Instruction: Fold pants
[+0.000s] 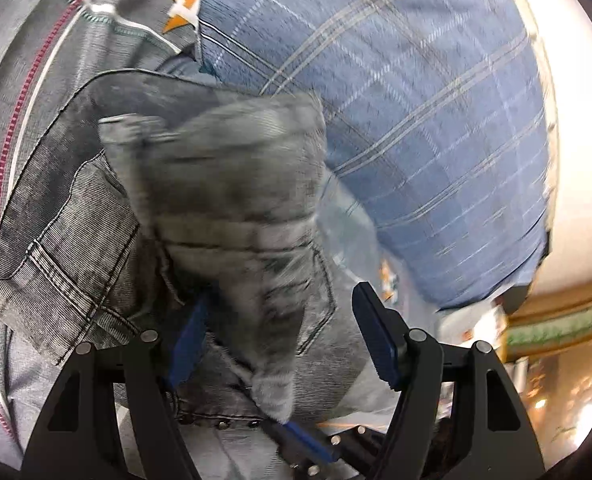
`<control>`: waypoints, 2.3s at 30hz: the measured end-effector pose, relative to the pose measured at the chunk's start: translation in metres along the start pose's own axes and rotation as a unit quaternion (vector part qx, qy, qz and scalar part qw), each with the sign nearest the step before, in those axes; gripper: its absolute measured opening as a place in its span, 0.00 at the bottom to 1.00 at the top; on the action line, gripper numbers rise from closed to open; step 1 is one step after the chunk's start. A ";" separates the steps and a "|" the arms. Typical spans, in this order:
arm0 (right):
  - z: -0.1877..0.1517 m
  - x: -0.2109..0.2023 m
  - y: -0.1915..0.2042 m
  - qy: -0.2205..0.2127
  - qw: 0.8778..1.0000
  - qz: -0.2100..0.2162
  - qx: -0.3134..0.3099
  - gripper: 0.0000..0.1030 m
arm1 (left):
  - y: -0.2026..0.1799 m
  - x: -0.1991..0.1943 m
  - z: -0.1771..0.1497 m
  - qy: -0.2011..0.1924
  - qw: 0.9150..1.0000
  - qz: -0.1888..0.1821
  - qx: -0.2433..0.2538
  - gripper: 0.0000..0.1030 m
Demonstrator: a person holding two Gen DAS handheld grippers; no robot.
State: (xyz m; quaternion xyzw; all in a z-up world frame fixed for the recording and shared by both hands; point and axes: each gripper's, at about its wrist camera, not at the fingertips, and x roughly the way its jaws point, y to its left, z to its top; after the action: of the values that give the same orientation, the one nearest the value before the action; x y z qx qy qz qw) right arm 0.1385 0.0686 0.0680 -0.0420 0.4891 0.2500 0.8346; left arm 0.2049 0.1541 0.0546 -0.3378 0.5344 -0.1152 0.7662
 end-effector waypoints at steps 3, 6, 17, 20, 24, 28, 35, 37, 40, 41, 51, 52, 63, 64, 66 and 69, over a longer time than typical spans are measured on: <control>-0.011 -0.002 -0.005 -0.012 0.999 0.022 0.022 0.04 | -0.001 0.006 -0.001 -0.007 0.999 0.042 0.012 0.75; -0.019 -0.004 -0.020 -0.025 0.998 0.033 0.046 0.03 | 0.019 0.010 0.002 -0.014 0.996 0.089 -0.024 0.59; -0.010 -0.011 -0.040 -0.046 0.990 0.056 0.122 0.25 | 0.056 -0.022 -0.006 -0.043 0.991 0.058 -0.113 0.09; -0.017 0.010 -0.040 -0.011 0.990 0.042 0.136 0.34 | 0.092 -0.004 -0.016 -0.006 0.981 0.067 -0.182 0.10; -0.028 0.024 -0.036 0.002 0.991 0.027 0.135 0.31 | 0.104 -0.010 -0.024 -0.009 0.982 0.048 -0.180 0.13; -0.027 0.022 -0.026 0.008 0.993 -0.001 0.119 0.31 | 0.088 -0.027 -0.035 -0.033 0.989 0.071 -0.127 0.12; -0.029 0.006 -0.032 0.016 0.992 0.002 0.127 0.31 | 0.112 -0.035 -0.039 -0.049 0.980 0.063 -0.184 0.27; -0.029 -0.016 -0.043 0.003 0.991 0.004 0.137 0.33 | 0.100 -0.056 -0.040 -0.103 0.976 0.107 -0.158 0.28; -0.035 -0.050 -0.070 -0.016 0.986 0.009 0.163 0.42 | 0.078 -0.083 -0.045 -0.177 0.970 0.124 -0.116 0.36; -0.039 -0.060 -0.079 -0.023 0.985 0.005 0.173 0.44 | 0.072 -0.087 -0.048 -0.191 0.968 0.131 -0.101 0.39; -0.081 -0.170 -0.189 -0.151 0.941 -0.076 0.295 0.69 | -0.081 -0.025 -0.109 -0.195 0.957 0.132 0.171 0.58; -0.085 -0.179 -0.198 -0.160 0.936 -0.078 0.305 0.69 | -0.103 -0.021 -0.127 -0.203 0.948 0.124 0.210 0.59; -0.178 -0.243 -0.320 -0.208 0.843 -0.078 0.489 0.70 | -0.215 0.048 -0.242 -0.113 0.884 0.037 0.451 0.78; -0.190 -0.244 -0.332 -0.205 0.833 -0.068 0.509 0.70 | -0.223 0.053 -0.252 -0.097 0.880 0.031 0.463 0.78; -0.206 -0.242 -0.348 -0.192 0.819 -0.056 0.537 0.70 | -0.237 0.071 -0.260 -0.069 0.872 0.019 0.484 0.78; -0.228 -0.239 -0.366 -0.159 0.805 -0.054 0.569 0.70 | -0.266 0.103 -0.284 -0.018 0.846 0.025 0.533 0.78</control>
State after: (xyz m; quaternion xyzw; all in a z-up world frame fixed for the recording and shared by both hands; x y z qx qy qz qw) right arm 0.0301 -0.4125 0.0861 0.4545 0.4014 -0.1161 0.7867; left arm 0.0404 -0.2111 0.0919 0.1337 0.3849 -0.3573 0.8404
